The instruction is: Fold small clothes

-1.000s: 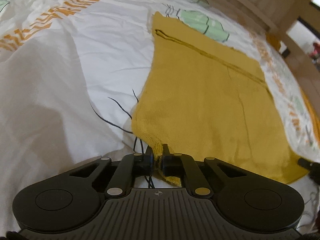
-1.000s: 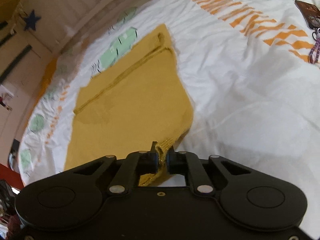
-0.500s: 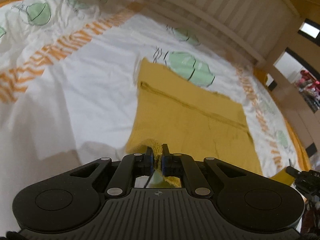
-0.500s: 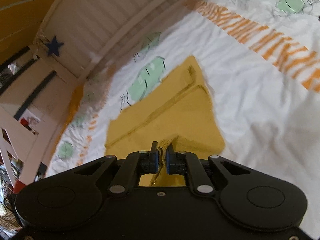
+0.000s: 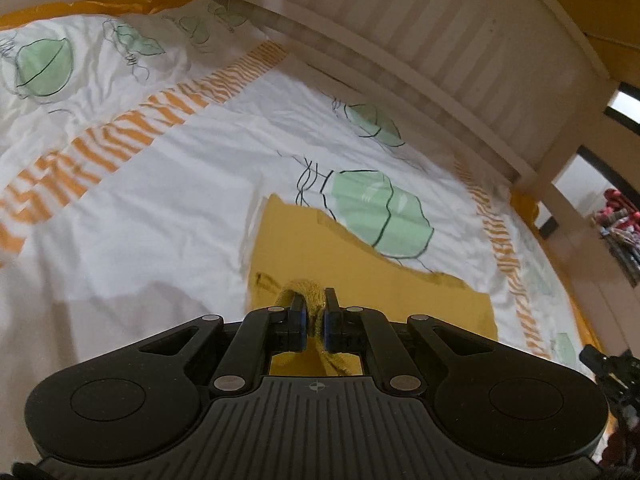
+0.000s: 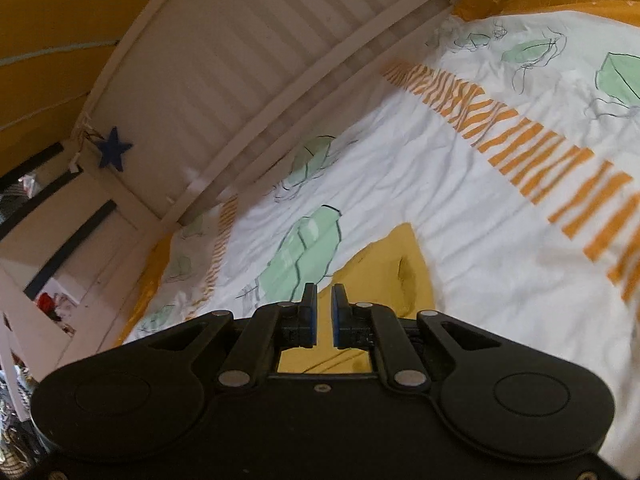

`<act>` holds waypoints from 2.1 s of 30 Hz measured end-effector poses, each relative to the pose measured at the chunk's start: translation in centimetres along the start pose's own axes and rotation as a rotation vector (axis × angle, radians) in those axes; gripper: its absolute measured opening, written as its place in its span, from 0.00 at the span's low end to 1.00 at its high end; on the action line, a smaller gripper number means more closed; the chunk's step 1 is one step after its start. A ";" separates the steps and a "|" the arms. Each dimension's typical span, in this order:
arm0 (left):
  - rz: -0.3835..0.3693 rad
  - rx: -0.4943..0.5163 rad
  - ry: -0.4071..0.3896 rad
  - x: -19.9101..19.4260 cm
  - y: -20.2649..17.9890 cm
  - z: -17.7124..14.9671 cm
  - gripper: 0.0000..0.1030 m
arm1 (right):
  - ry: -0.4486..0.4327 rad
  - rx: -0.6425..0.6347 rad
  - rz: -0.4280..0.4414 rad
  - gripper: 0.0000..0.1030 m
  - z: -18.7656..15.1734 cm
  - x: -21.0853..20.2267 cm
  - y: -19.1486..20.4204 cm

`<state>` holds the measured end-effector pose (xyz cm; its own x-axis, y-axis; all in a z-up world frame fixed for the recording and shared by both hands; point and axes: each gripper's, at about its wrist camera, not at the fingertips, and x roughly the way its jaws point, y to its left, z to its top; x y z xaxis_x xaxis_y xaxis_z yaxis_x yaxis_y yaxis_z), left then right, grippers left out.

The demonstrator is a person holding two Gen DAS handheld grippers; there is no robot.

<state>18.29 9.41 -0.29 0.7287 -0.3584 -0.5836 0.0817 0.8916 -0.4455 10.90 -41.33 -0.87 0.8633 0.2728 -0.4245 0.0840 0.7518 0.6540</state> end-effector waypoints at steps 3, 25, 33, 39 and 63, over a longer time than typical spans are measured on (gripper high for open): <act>-0.003 -0.004 0.017 1.4 -0.2 0.4 0.07 | 0.132 -0.107 -0.013 0.27 -0.8 1.7 0.1; 0.060 0.013 0.060 2.5 0.4 -0.7 0.07 | 0.394 -0.492 -0.075 0.10 -8.6 5.9 1.8; 0.031 -0.034 0.024 1.9 0.5 1.1 0.07 | 0.133 -0.508 -0.089 0.09 -2.6 4.0 3.8; 0.026 -0.039 -0.012 5.0 -0.1 4.5 0.07 | 0.015 -0.456 -0.156 0.09 2.7 8.5 2.3; 0.162 -0.016 0.161 19.6 0.7 7.4 0.09 | 0.052 -0.355 -0.333 0.09 2.7 16.9 -2.2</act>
<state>37.64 5.09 -7.01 0.6131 -0.2519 -0.7488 -0.0395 0.9368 -0.3475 26.67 -39.99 -7.78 0.7917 0.0054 -0.6109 0.1688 0.9591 0.2272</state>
